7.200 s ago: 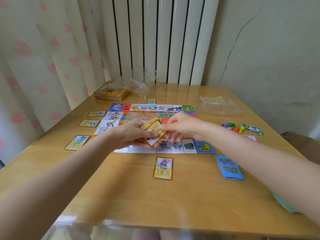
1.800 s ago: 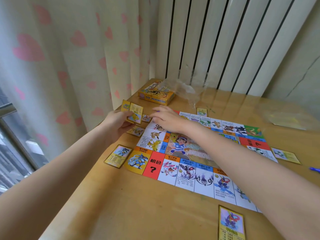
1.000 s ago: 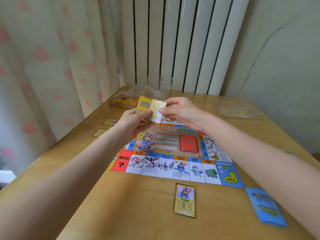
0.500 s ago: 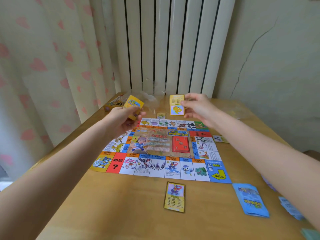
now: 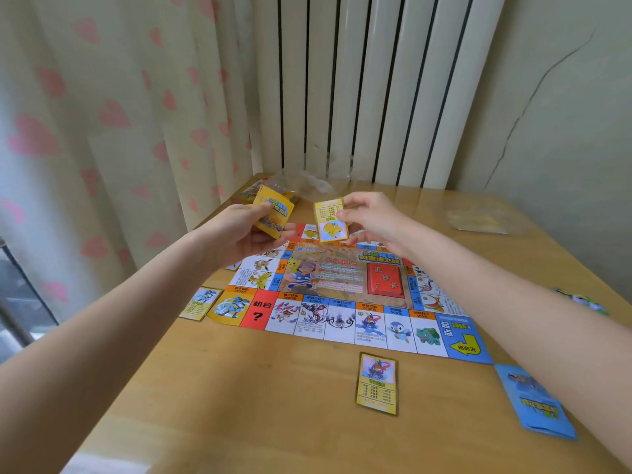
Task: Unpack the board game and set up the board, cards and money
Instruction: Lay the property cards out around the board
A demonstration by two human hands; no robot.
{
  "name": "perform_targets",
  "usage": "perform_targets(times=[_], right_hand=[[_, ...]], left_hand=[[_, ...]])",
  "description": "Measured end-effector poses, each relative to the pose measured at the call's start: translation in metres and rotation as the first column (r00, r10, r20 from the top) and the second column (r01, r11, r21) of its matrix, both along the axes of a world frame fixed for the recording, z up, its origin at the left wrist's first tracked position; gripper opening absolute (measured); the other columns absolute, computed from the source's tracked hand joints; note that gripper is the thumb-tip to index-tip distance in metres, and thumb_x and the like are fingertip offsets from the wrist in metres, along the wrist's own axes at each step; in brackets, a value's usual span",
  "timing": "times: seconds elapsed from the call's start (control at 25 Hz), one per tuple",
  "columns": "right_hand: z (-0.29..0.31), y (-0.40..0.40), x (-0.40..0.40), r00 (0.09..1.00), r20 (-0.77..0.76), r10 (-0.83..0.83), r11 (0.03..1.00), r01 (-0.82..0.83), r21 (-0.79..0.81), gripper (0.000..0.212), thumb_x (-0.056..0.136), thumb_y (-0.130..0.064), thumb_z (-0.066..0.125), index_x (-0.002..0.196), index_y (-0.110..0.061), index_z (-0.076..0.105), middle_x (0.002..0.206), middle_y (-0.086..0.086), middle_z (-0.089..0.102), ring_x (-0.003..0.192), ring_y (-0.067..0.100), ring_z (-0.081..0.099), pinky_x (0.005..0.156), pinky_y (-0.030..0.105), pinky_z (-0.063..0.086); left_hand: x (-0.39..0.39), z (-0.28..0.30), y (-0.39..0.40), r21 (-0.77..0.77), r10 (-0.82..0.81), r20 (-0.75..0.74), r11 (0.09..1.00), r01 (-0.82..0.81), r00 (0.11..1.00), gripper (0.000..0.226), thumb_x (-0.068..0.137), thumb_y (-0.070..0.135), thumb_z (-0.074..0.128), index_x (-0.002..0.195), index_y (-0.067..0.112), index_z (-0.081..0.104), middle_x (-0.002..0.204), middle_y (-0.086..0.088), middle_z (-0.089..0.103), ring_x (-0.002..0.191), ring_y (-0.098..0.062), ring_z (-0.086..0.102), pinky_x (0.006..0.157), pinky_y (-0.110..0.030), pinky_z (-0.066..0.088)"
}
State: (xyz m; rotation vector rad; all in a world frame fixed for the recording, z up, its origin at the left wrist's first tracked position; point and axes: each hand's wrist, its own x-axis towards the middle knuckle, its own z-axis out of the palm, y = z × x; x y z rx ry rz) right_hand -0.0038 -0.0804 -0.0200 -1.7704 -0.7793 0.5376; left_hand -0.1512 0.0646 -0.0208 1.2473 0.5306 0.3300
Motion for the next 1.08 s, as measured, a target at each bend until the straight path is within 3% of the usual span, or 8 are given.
perform_targets(times=[0.16,0.36,0.52,0.6,0.72,0.88,0.96,1.08], right_hand=[[-0.010,0.015,-0.012,0.996,-0.023,0.087,0.995,-0.088,-0.043,0.008,0.087,-0.003,0.061,0.095,-0.004,0.059,0.085,0.008,0.066,0.064,0.013,0.061,0.049,0.019,0.052],[-0.013,0.021,-0.014,0.991,-0.059,0.116,0.992,-0.119,-0.048,0.017,0.087,-0.003,0.061,0.103,0.000,0.060,0.084,0.009,0.066,0.059,0.009,0.062,0.049,0.018,0.051],[-0.018,0.024,-0.002,0.996,-0.063,0.062,0.994,-0.067,-0.083,0.023,0.085,-0.001,0.063,0.106,-0.007,0.058,0.086,0.012,0.066,0.051,0.011,0.058,0.046,0.019,0.048],[-0.026,0.028,0.015,0.999,0.030,-0.015,0.982,0.020,-0.189,0.026,0.083,-0.001,0.065,0.105,-0.012,0.057,0.084,0.012,0.065,0.042,0.011,0.055,0.042,0.020,0.046],[-0.046,0.039,0.047,0.962,0.242,-0.128,0.934,0.199,-0.296,0.020,0.084,-0.003,0.064,0.096,-0.015,0.055,0.071,0.006,0.061,0.033,0.008,0.050,0.041,0.021,0.041],[-0.058,0.082,0.081,0.937,0.278,-0.214,0.938,0.276,-0.208,0.016,0.085,-0.004,0.062,0.075,-0.016,0.061,0.072,0.005,0.062,0.041,0.009,0.052,0.050,0.019,0.045],[-0.056,0.110,0.092,0.960,0.236,-0.148,0.960,0.197,-0.198,0.009,0.086,-0.004,0.062,0.086,-0.008,0.069,0.081,0.005,0.063,0.054,0.011,0.054,0.060,0.021,0.045],[-0.050,0.138,0.114,0.954,0.294,-0.063,0.967,0.131,-0.219,0.019,0.088,-0.005,0.059,0.104,-0.006,0.069,0.092,0.003,0.064,0.089,0.016,0.056,0.071,0.021,0.041]], left_hand=[[-0.005,-0.006,0.008,0.067,-0.011,-0.062,0.998,0.015,0.998,0.017,0.098,0.015,0.044,0.100,0.002,0.054,0.086,-0.018,0.072,0.074,-0.022,0.071,0.072,-0.032,0.058],[-0.006,-0.012,0.009,0.054,-0.011,-0.063,0.998,0.014,0.998,0.015,0.097,0.014,0.046,0.101,0.002,0.054,0.088,-0.019,0.071,0.073,-0.022,0.071,0.071,-0.032,0.059],[0.003,-0.013,0.015,0.048,0.017,-0.035,0.999,-0.015,0.999,0.014,0.097,0.014,0.046,0.100,0.003,0.053,0.098,-0.022,0.068,0.087,-0.028,0.068,0.081,-0.035,0.057],[0.009,-0.017,0.022,0.043,0.048,-0.014,0.998,-0.047,0.999,0.013,0.098,0.013,0.044,0.097,0.003,0.053,0.094,-0.021,0.069,0.087,-0.029,0.068,0.084,-0.037,0.055],[0.021,-0.027,0.040,0.030,0.108,-0.034,0.994,-0.107,0.994,0.012,0.098,0.012,0.044,0.095,0.004,0.052,0.081,-0.017,0.072,0.071,-0.023,0.071,0.072,-0.032,0.059],[0.052,-0.037,0.060,0.167,0.164,-0.124,0.976,-0.142,0.979,0.013,0.097,0.016,0.047,0.091,0.008,0.056,0.082,-0.010,0.068,0.068,-0.016,0.067,0.067,-0.026,0.057],[0.069,-0.042,0.066,0.257,0.163,-0.155,0.959,-0.120,0.974,0.015,0.096,0.017,0.050,0.085,0.010,0.057,0.086,-0.008,0.065,0.074,-0.016,0.063,0.073,-0.024,0.053],[0.089,-0.046,0.077,0.242,0.170,-0.136,0.961,-0.134,0.976,0.014,0.096,0.018,0.051,0.089,0.008,0.058,0.092,-0.012,0.066,0.080,-0.020,0.063,0.079,-0.028,0.054]])
